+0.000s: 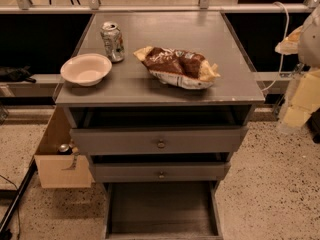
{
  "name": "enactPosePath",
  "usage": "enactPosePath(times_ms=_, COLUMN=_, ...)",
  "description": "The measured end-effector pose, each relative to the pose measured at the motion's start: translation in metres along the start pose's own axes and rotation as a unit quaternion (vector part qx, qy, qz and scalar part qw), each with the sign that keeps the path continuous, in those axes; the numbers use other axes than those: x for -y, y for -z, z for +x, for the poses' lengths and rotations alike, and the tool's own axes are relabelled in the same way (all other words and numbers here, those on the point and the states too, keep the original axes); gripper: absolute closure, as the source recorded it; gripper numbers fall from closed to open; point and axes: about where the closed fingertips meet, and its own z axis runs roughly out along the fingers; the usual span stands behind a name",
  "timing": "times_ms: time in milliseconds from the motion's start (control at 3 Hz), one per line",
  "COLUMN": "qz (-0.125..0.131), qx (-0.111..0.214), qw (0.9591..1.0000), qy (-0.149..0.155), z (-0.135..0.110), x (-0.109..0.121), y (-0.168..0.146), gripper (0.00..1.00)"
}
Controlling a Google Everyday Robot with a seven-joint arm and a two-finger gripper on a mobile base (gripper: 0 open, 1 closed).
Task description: Place brown chip bag into bottom drawer
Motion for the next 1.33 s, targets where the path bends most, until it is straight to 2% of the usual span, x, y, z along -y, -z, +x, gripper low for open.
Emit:
enactPosePath(times_ms=667, qz=0.003, qx=0.011, qw=0.9999, qy=-0.004, z=-0.003, x=0.005, y=-0.004, gripper=0.00)
enactPosePath(times_ms=1000, qz=-0.013, qx=0.049, qw=0.9986, qy=-0.012, z=-0.034, x=0.035, y=-0.031, gripper=0.00)
enactPosePath(times_ms=1333, qz=-0.031, qx=0.089, qw=0.9954, qy=-0.014, z=-0.072, x=0.065, y=-0.052, gripper=0.00)
